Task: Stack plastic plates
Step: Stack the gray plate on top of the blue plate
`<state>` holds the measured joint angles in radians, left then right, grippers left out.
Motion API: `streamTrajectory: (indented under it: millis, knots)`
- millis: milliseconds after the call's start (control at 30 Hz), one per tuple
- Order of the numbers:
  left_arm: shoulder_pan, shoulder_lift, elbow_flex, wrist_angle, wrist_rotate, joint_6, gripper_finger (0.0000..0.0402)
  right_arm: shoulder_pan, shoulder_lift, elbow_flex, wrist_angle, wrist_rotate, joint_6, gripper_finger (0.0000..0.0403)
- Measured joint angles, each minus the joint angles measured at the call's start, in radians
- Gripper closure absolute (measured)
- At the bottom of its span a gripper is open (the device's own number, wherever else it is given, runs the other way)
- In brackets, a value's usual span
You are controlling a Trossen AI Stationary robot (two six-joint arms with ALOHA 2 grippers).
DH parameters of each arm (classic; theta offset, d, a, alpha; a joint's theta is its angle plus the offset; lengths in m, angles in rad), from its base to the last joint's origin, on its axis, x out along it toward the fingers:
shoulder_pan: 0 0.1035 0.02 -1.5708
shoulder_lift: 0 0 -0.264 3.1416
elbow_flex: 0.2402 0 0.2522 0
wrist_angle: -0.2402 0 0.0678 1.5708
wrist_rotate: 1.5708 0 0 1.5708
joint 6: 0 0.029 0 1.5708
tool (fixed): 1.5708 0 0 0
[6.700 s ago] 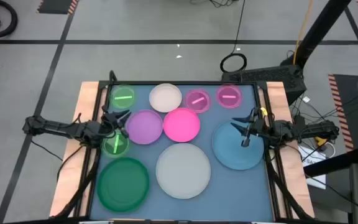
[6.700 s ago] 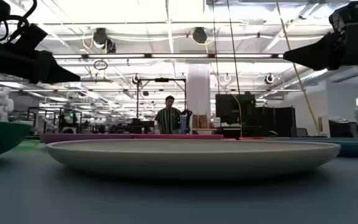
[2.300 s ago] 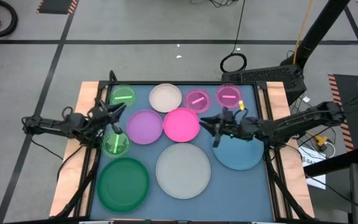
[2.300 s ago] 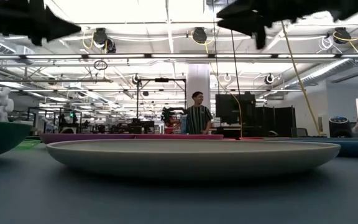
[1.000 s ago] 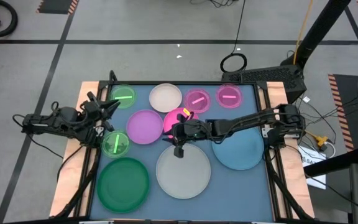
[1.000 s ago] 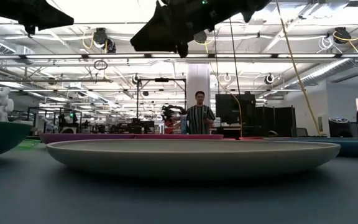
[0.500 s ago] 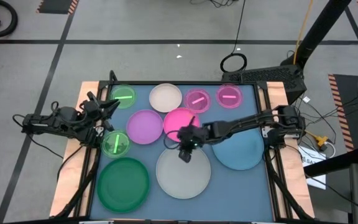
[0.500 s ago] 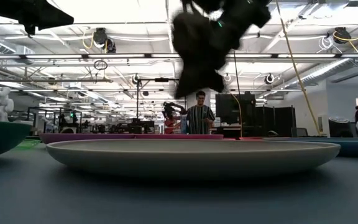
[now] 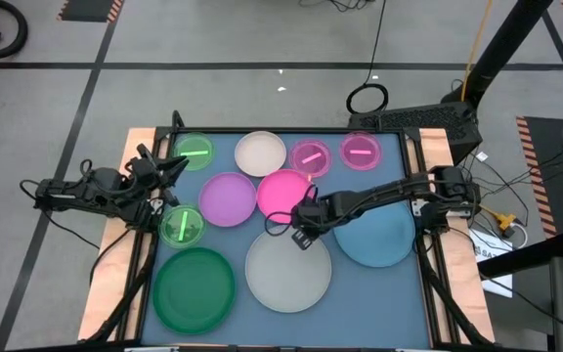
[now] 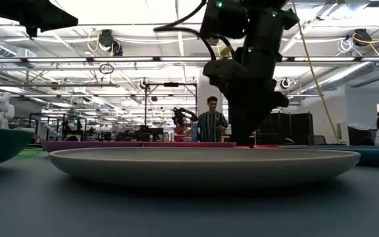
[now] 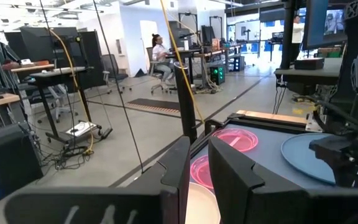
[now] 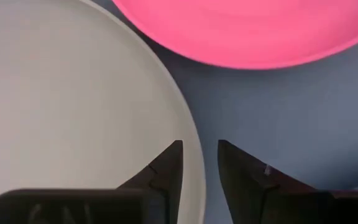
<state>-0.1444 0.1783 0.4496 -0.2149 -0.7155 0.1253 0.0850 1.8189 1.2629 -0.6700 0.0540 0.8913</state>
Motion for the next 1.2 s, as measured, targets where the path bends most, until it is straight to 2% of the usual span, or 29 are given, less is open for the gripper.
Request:
streamTrajectory:
  millis: [567, 800, 933, 1133, 1200]
  knots:
    - [0.000, 0.000, 0.000, -0.029, -0.001, -0.015, 0.0334, 0.022, 0.106, 0.002, 0.069, -0.002, -0.041, 0.0310]
    - [0.000, 0.000, 0.000, -0.029, -0.001, -0.016, 0.0334, 0.022, 0.110, 0.002, 0.083, 0.002, -0.053, 0.0311]
    - [0.000, 0.000, 0.000, -0.029, -0.001, -0.026, 0.0334, 0.022, 0.107, 0.001, 0.091, 0.003, -0.071, 0.0330]
    - [-0.001, 0.000, 0.000, -0.021, -0.001, -0.031, 0.0334, 0.021, 0.105, 0.001, 0.096, -0.003, -0.094, 0.0388]
    - [-0.001, 0.000, 0.000, -0.021, -0.001, -0.031, 0.0334, 0.021, 0.105, 0.001, 0.099, -0.005, -0.097, 0.0394]
